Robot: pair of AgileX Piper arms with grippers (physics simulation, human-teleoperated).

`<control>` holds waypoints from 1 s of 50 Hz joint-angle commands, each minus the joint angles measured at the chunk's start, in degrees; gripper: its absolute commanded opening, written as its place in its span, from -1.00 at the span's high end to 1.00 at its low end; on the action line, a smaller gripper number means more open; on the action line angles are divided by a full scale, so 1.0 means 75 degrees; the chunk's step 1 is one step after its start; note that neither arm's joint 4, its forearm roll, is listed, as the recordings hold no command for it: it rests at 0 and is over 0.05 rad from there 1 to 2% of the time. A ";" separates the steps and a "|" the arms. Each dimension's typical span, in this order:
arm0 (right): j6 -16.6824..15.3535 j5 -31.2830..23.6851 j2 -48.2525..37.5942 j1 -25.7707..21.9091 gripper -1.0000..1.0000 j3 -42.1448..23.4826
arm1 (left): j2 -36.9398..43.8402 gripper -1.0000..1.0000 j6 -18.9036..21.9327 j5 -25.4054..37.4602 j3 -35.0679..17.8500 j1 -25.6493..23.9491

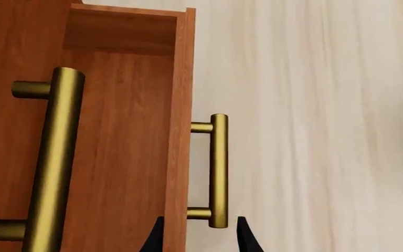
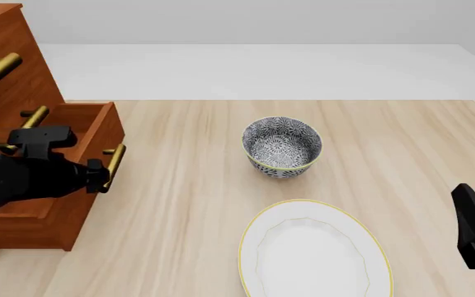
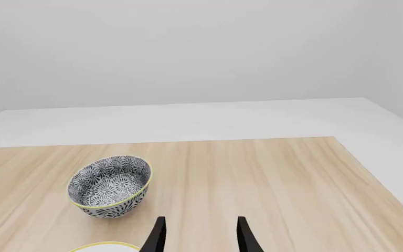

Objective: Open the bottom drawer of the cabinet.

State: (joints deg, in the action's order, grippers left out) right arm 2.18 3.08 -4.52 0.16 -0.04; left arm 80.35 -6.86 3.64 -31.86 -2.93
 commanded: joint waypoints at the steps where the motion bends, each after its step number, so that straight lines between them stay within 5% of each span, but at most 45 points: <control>1: 0.0002 0.0001 -0.0003 0.0000 -1.00 0.0000 | 0.0098 -1.00 -0.0030 -0.0045 -0.0047 -0.0136; 50: 0.0000 0.0001 -0.0001 -0.0001 -1.00 0.0000 | 0.0958 -1.00 -0.0154 -0.0086 -0.0745 -0.1013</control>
State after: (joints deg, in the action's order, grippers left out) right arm 2.19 3.08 -4.52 0.16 -0.04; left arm 86.07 -8.22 2.83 -35.61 -8.91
